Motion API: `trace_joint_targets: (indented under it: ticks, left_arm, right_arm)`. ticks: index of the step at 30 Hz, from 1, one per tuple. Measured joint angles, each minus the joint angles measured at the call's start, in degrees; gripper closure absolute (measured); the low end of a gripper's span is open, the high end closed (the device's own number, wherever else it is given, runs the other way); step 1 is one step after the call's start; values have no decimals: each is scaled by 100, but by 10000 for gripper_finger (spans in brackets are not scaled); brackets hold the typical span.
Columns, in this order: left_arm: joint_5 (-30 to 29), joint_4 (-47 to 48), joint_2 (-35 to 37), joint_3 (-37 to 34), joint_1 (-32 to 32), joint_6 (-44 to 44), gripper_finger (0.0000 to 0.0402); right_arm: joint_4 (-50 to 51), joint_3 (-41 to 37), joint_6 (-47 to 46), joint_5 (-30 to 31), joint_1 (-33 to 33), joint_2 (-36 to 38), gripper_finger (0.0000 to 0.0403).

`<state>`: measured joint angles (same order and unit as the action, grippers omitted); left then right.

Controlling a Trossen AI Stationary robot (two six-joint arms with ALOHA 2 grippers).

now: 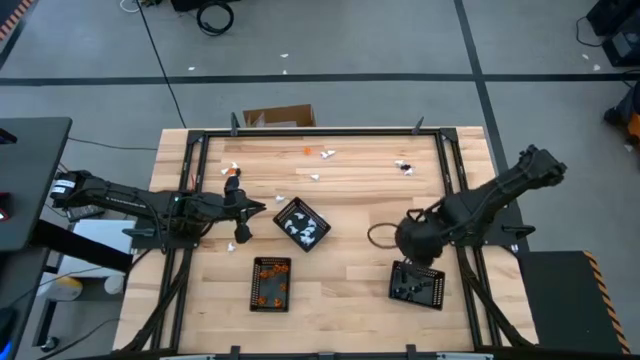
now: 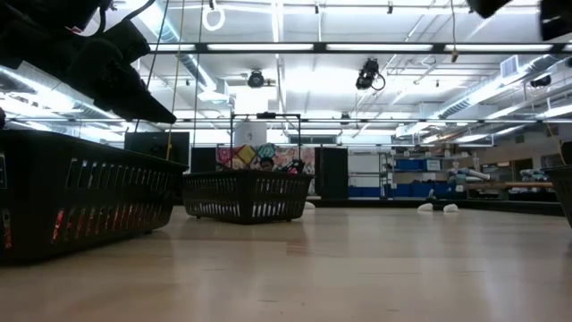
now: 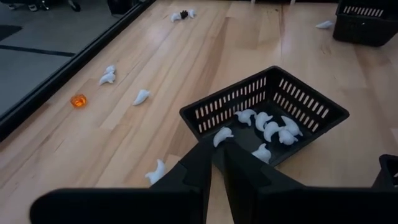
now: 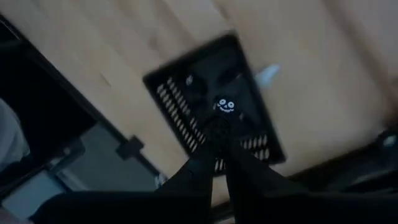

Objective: Sort Halloween decoration
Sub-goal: Put the black skeleton toy into the right black basket

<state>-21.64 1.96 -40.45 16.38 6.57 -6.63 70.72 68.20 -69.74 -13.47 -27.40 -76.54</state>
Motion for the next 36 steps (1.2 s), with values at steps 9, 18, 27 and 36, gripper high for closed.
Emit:
trace_joint_targets:
  ticks: [9,18,27,36]
  left_arm:
    - [-18,-3,0,0,4,-3,352]
    - [-16,1,0,0,4,-7,352]
    - [-17,-2,0,0,4,-7,352]
    - [-16,-46,0,0,4,-4,352]
  right_arm:
    - [-379,0,-256,-1050,-323,-788,304]
    - [528,0,-210,-186,-206,-902,246]
    - [380,-812,674,1144,1003,-530,243]
    - [-916,-2026,2943,1854,3800,-124,243]
